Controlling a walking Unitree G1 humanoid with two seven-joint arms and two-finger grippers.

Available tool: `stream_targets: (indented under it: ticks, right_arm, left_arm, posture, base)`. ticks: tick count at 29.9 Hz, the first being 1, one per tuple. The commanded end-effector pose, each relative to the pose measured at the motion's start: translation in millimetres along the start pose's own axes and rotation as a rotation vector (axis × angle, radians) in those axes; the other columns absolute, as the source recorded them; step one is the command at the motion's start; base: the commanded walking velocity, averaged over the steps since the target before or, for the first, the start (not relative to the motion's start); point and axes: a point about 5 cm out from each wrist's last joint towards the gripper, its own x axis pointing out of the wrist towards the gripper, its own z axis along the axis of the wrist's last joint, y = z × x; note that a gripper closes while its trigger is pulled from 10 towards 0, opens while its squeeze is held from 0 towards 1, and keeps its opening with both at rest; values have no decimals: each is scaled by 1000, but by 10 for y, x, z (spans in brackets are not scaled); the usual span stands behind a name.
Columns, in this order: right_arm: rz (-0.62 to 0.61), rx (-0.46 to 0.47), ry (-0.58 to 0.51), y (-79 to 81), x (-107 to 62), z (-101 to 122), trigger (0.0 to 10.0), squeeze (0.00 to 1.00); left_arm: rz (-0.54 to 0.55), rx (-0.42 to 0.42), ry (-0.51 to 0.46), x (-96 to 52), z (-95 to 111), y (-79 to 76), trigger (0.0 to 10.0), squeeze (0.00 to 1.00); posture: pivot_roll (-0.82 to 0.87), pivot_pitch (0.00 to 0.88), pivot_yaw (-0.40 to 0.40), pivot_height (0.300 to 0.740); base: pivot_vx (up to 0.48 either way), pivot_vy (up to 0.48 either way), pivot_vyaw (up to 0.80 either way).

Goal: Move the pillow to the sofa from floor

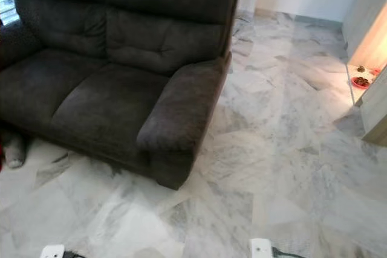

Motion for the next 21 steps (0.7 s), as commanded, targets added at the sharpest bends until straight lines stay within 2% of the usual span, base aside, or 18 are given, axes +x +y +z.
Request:
stream_targets:
  ticks: [1,15,18,21]
  right_arm:
    - [-22,8,23,-79,-27,-71,10000,0]
    - [-29,29,29,-84,-30,-92,10000,0]
    - [-24,23,39,-80,-32,-106,10000,0]
    - [-27,29,30,-80,-33,-106,10000,0]
  left_arm:
    - [-8,0,19,-4,-45,-24,10000,0]
    - [-7,-5,20,-7,-58,-24,10000,0]
    - [-7,-1,23,-10,-67,-19,10000,0]
    - [-9,1,25,-12,-73,-19,10000,0]
  posture:
    - [50,125,11,740]
    - [51,115,10,740]
    - [52,108,12,740]
    - [52,103,13,740]
  base:
    - [0,416,0]
    - [0,431,0]
    - [0,434,-800]
    - [0,434,-152]
